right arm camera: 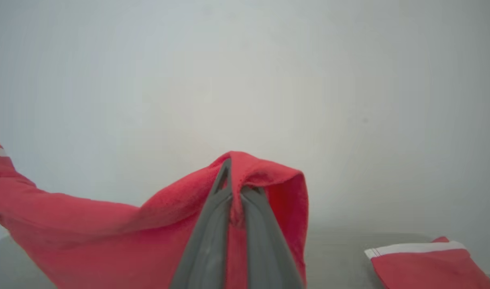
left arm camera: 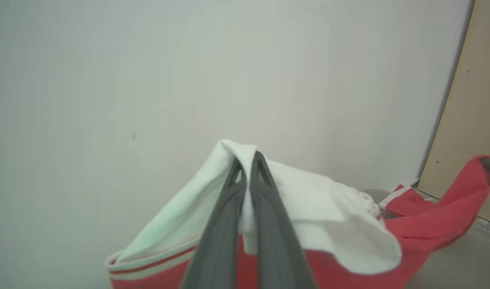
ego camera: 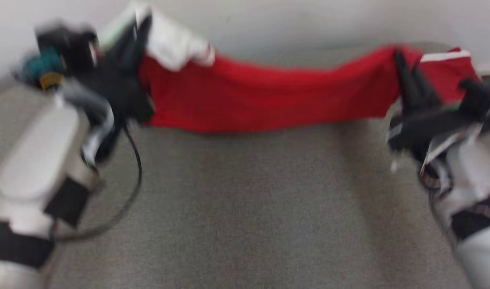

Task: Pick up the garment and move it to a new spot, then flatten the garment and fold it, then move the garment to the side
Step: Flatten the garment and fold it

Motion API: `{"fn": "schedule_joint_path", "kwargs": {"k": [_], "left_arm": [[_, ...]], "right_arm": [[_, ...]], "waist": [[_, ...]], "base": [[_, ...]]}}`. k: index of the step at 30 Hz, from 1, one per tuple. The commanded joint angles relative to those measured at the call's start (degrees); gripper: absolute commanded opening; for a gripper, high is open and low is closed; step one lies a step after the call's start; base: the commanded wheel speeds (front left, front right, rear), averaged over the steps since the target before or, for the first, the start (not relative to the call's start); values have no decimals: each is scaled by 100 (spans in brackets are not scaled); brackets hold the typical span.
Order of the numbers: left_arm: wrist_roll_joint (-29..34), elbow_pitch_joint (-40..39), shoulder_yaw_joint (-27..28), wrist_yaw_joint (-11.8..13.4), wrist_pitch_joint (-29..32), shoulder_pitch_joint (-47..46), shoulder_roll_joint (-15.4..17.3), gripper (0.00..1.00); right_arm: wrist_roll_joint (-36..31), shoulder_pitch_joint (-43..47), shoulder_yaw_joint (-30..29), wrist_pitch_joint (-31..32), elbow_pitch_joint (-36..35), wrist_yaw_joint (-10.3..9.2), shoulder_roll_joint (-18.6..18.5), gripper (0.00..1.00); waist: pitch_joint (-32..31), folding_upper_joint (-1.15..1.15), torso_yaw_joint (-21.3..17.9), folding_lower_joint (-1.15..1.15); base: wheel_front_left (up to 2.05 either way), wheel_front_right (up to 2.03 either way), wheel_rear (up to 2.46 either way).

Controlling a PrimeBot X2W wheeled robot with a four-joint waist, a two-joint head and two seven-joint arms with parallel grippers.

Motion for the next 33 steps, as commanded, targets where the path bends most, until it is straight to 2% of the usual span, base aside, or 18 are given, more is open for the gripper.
{"fn": "schedule_joint_path", "kwargs": {"k": [1,5,7,11,16,24,33], "left_arm": [[-86,24,5,9,100,-428,62,0],[-261,398,59,9,584,-2058,119,0],[-37,615,-48,9,672,-2960,209,0],[224,1012,-374,9,721,-4456,190,0],[427,1711,-547,9,572,-5878,58,0],[484,2736,-876,10,339,-7095,-88,0],[343,3370,-1285,10,74,-7680,-259,0]], "right_arm": [[118,-427,25,84,93,5,-56,0],[273,-2030,195,419,514,5,-214,0],[395,-2873,207,584,767,5,-191,0],[650,-4418,91,819,1359,5,-90,0],[498,-5914,176,899,2027,5,-217,0],[215,-7159,426,622,2931,5,1,0],[175,-7755,691,272,3646,5,186,0]], "waist": [[613,-1,-126,-1],[1396,-1,-163,-1],[1768,-1,-216,-1],[2364,-1,-294,-1],[2814,-1,-183,-1],[3002,-1,-174,-1],[3193,-1,-169,-1]], "base": [[0,0,0],[0,0,0],[0,0,0],[0,0,0],[0,0,0],[0,0,0],[0,0,0]]}}
